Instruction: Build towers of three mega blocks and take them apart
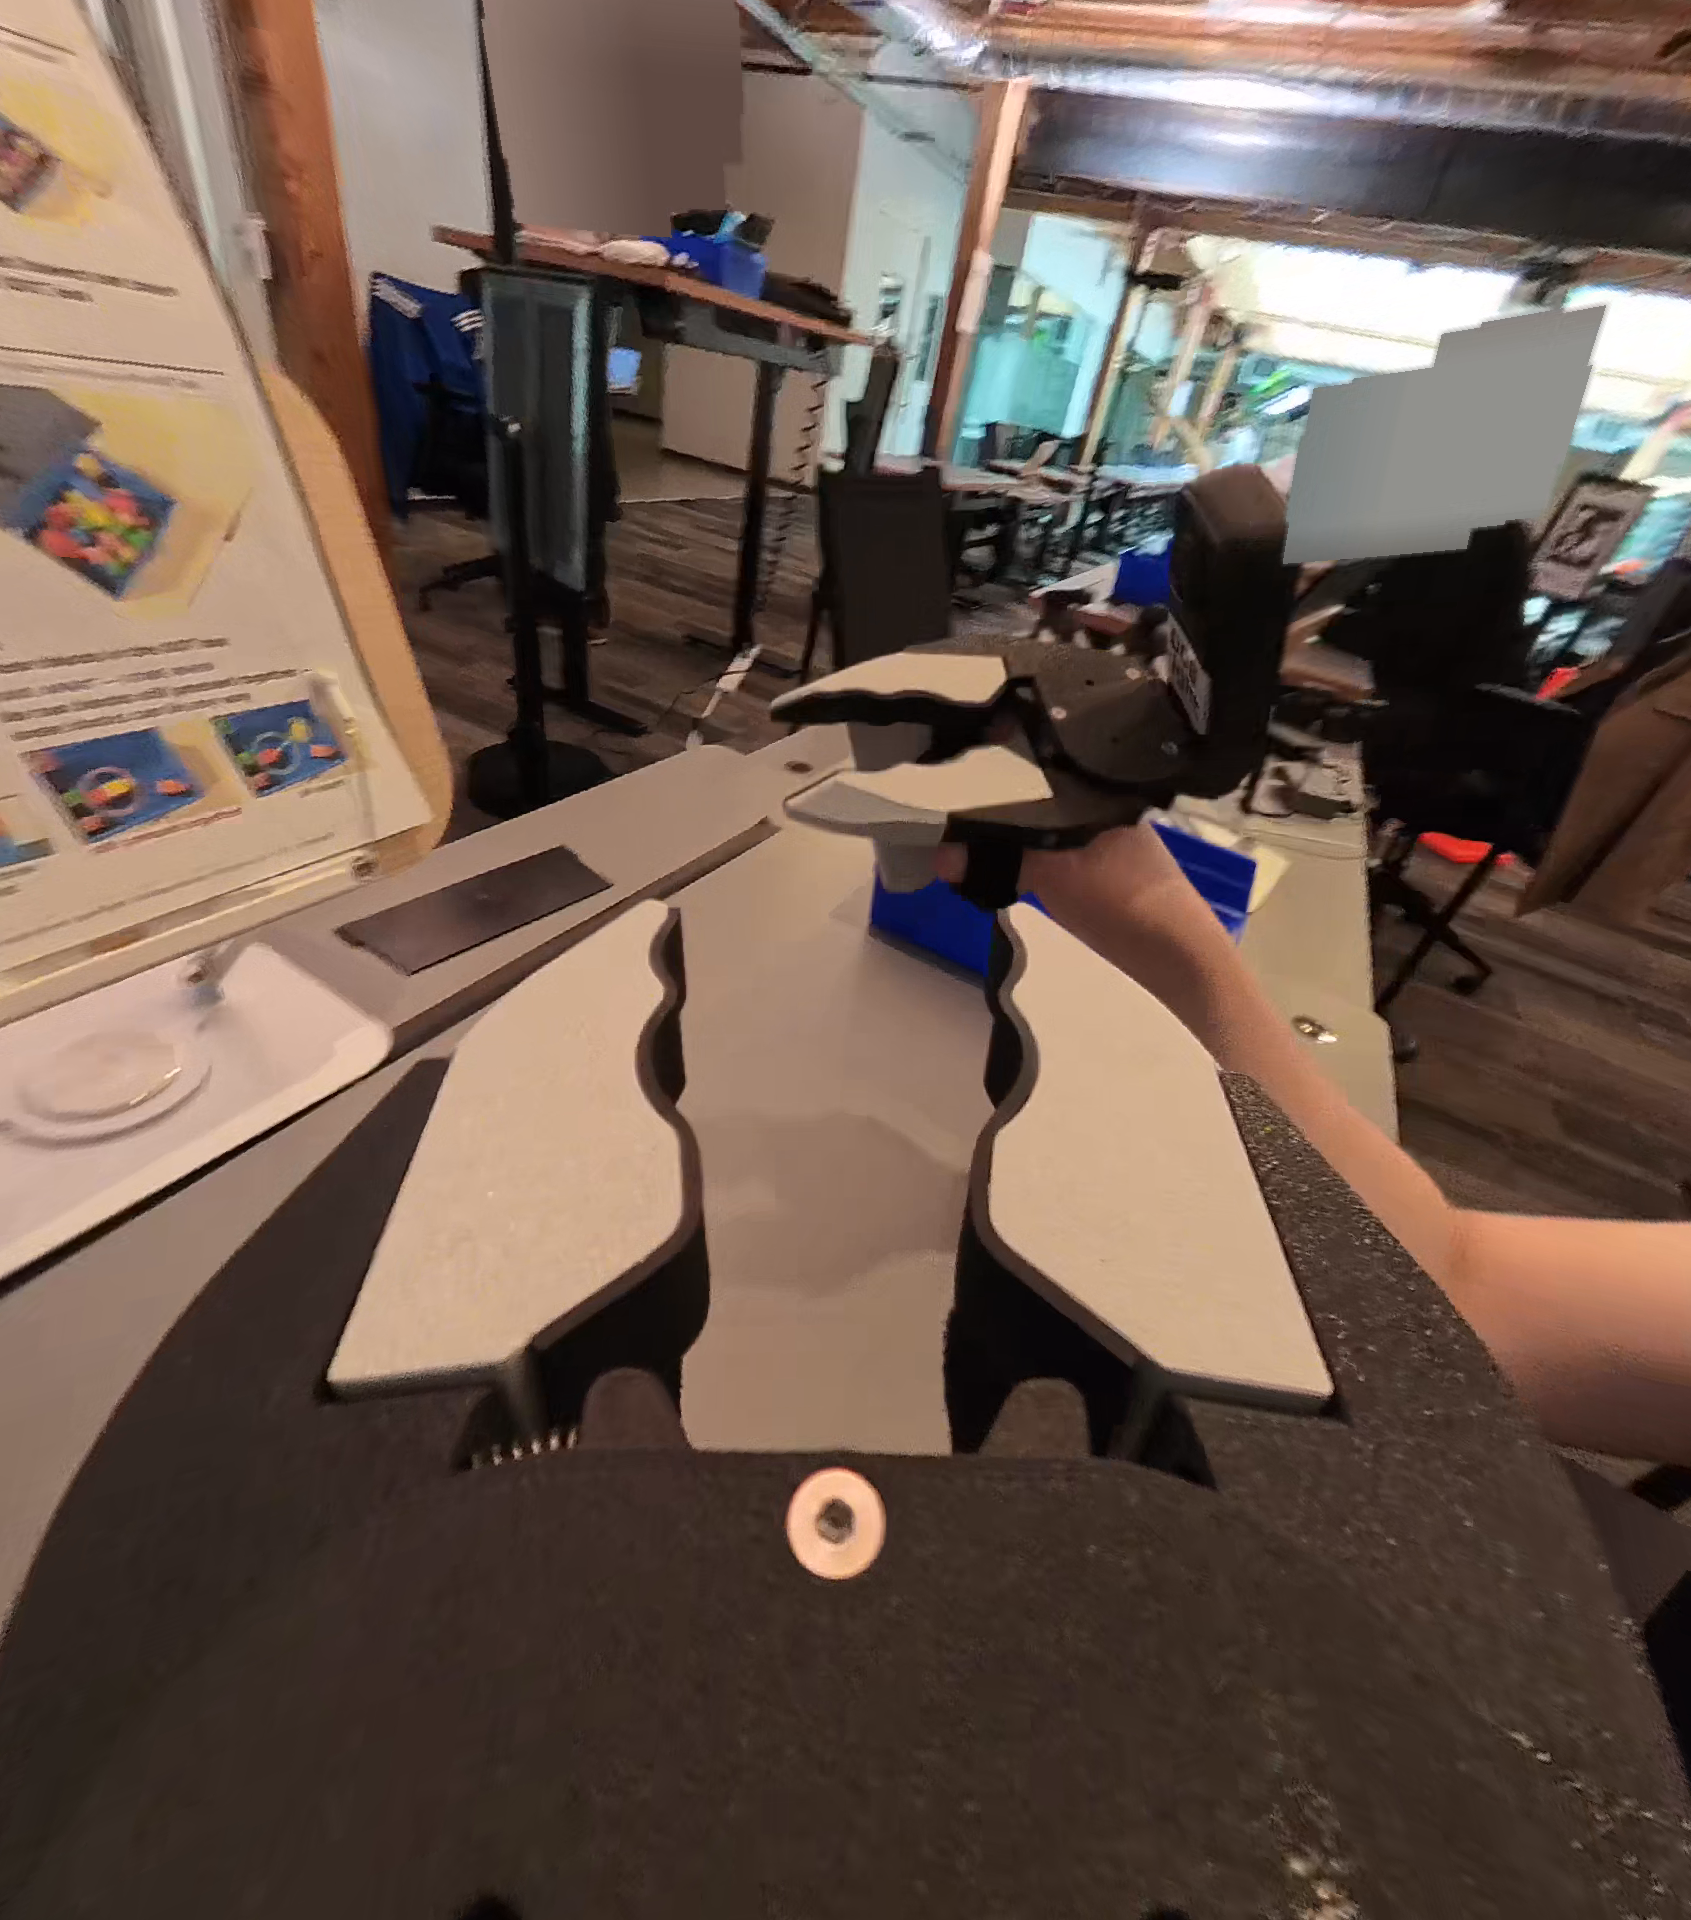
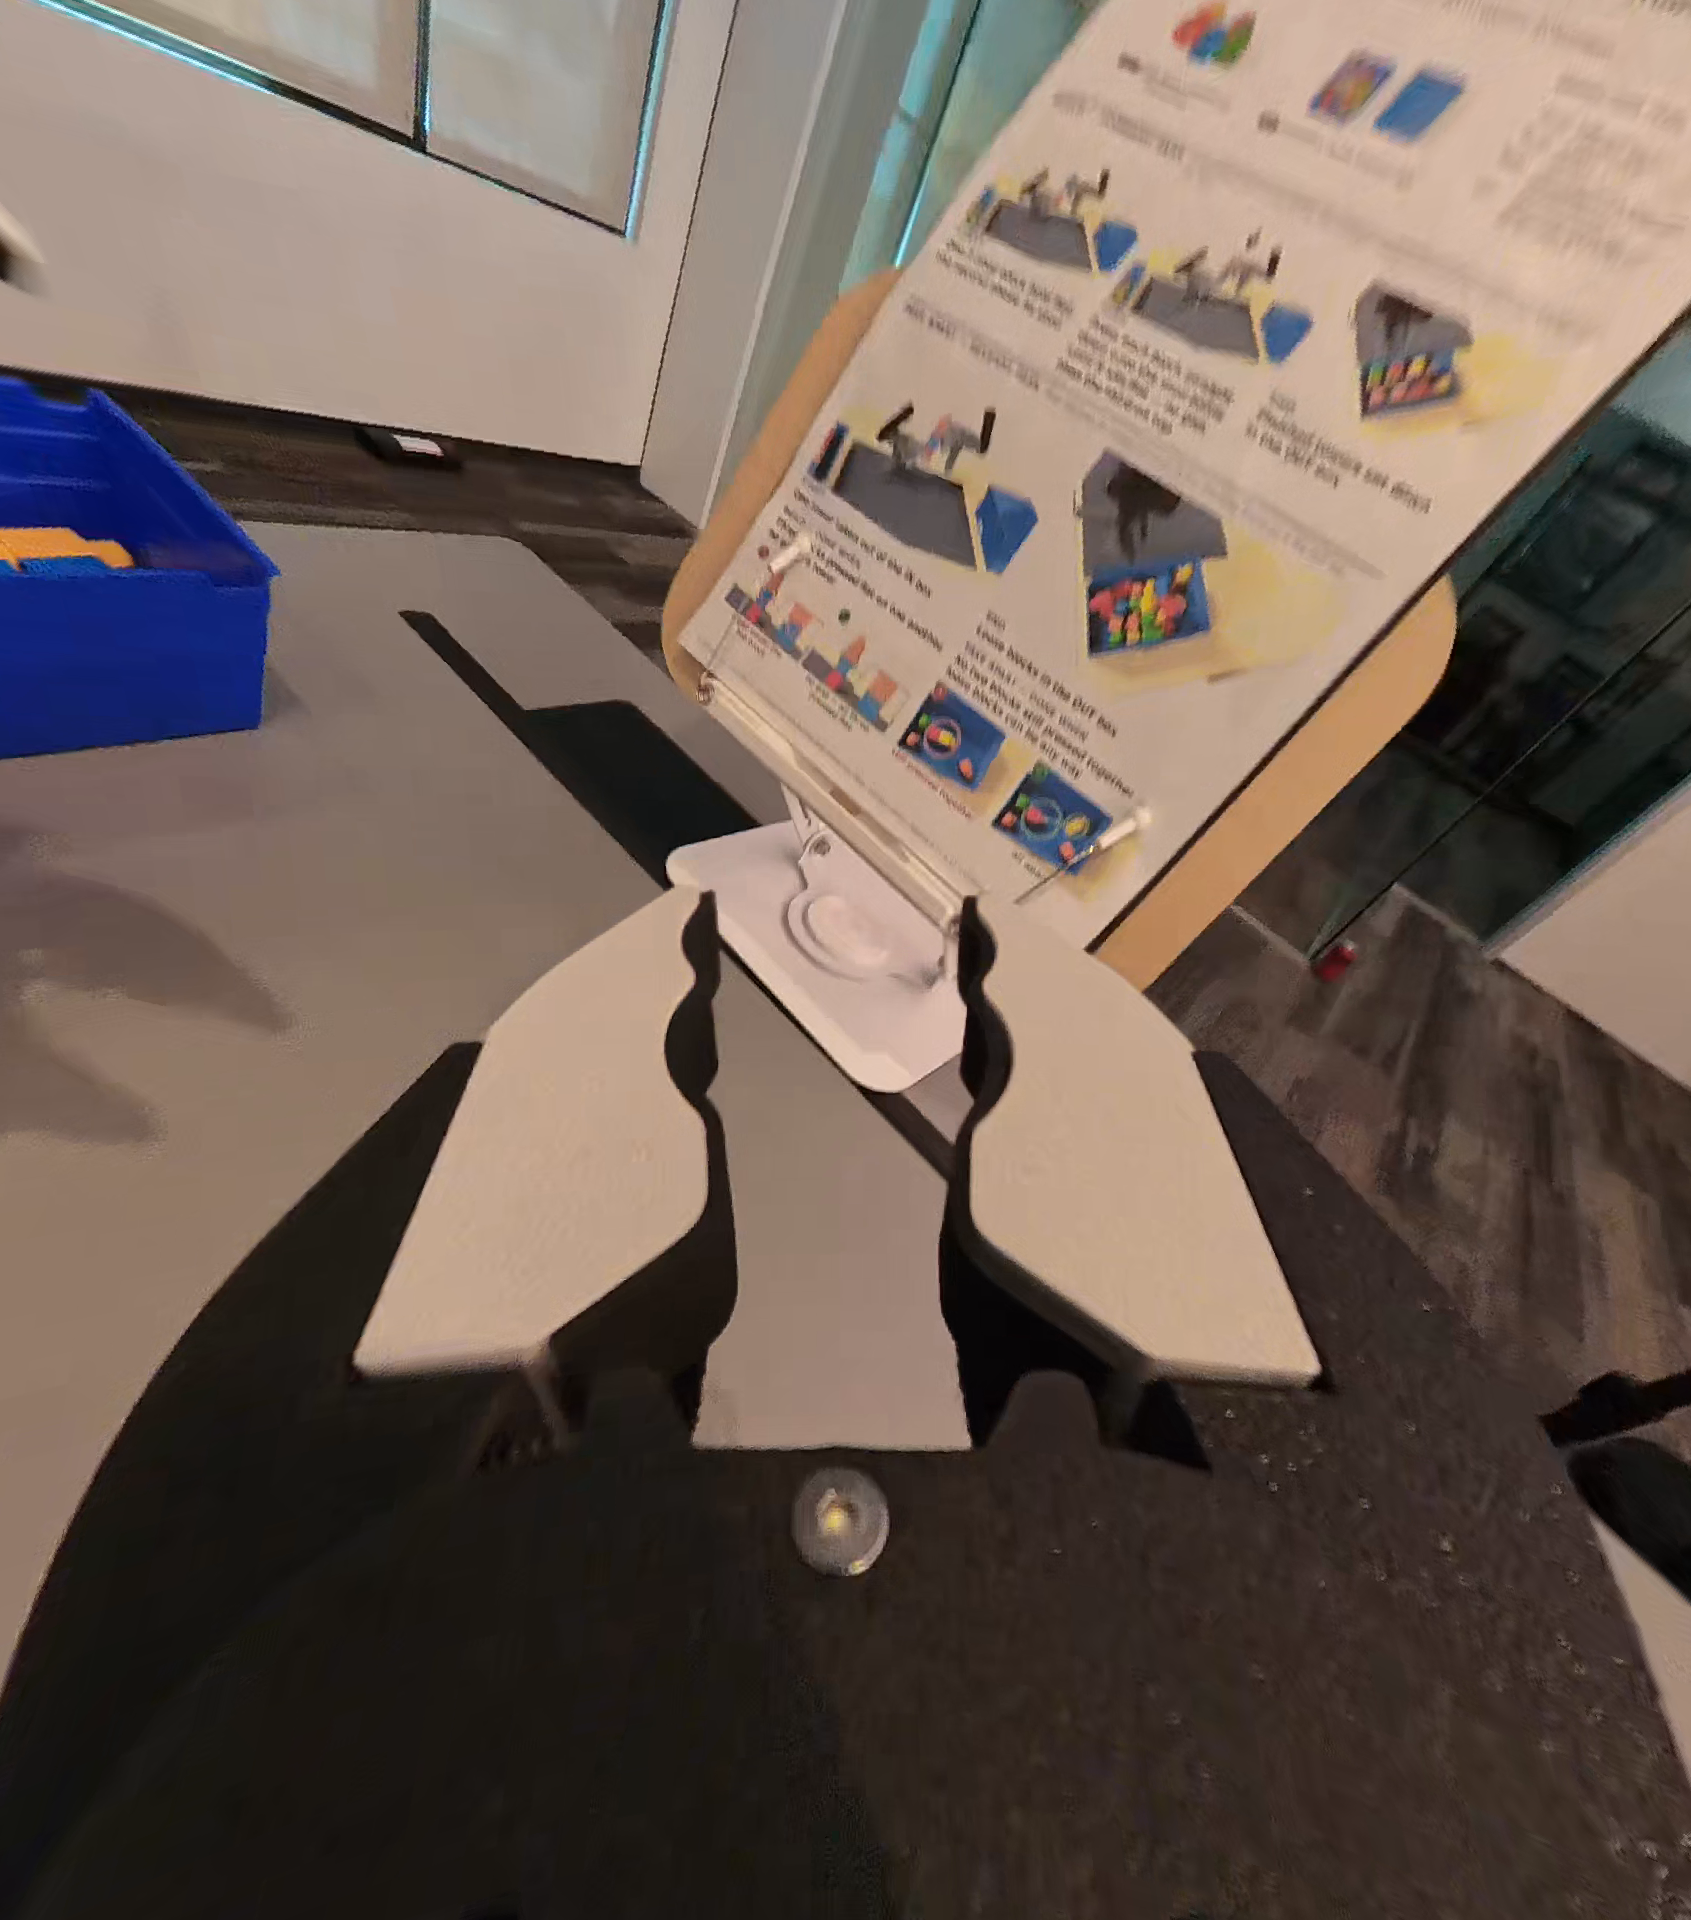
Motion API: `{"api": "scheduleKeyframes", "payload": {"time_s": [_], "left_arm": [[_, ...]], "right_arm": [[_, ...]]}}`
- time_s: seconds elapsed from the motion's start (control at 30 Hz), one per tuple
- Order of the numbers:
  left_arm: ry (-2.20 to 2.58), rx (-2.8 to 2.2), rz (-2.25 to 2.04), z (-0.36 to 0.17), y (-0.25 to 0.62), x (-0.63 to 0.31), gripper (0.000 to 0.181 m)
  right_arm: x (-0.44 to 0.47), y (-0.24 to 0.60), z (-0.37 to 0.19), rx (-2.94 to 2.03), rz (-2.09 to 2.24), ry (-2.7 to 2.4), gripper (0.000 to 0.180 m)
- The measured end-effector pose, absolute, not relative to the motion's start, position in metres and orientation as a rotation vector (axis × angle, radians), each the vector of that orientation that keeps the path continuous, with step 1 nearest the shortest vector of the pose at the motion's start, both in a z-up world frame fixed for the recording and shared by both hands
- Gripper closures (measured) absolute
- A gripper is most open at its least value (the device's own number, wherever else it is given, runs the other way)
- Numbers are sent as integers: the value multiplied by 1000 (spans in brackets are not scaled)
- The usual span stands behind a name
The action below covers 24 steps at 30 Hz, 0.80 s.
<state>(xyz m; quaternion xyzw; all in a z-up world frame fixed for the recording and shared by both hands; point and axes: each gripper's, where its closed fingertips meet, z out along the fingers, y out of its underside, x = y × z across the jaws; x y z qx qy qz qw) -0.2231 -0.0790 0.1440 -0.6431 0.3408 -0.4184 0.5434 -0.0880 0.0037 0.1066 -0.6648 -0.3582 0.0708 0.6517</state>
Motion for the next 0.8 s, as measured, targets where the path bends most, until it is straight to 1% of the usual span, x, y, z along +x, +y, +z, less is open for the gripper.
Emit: {"api": "scheduleKeyframes", "payload": {"time_s": [0.1,0.2,0.3,0.37,0.43,0.47,0.53,0.7,0.8], "left_arm": [[773,-1705,-730,135,-81,-281,125],[716,-1936,-401,108,-67,-372,128],[726,-2145,-247,66,-57,-453,132],[835,-2274,-175,26,-62,-492,136],[967,-2359,-55,-7,-69,-524,131],[1014,-2374,6,-19,-71,-536,126],[1055,-2386,31,-35,-74,-548,121],[1190,-2308,41,-58,-81,-563,120],[1156,-2340,-3,-72,-84,-574,117]], "right_arm": [[-78,14,94,-1568,243,-780,136],[-69,19,88,-1603,297,-756,136],[-61,22,86,-1618,306,-745,136],[-57,23,86,-1614,316,-736,136],[-55,22,86,-1605,360,-726,136],[-54,22,85,-1604,390,-714,136],[-55,21,85,-1602,460,-699,136],[-59,17,93,-1575,545,-687,137],[-69,8,104,-1532,629,-670,138]]}}
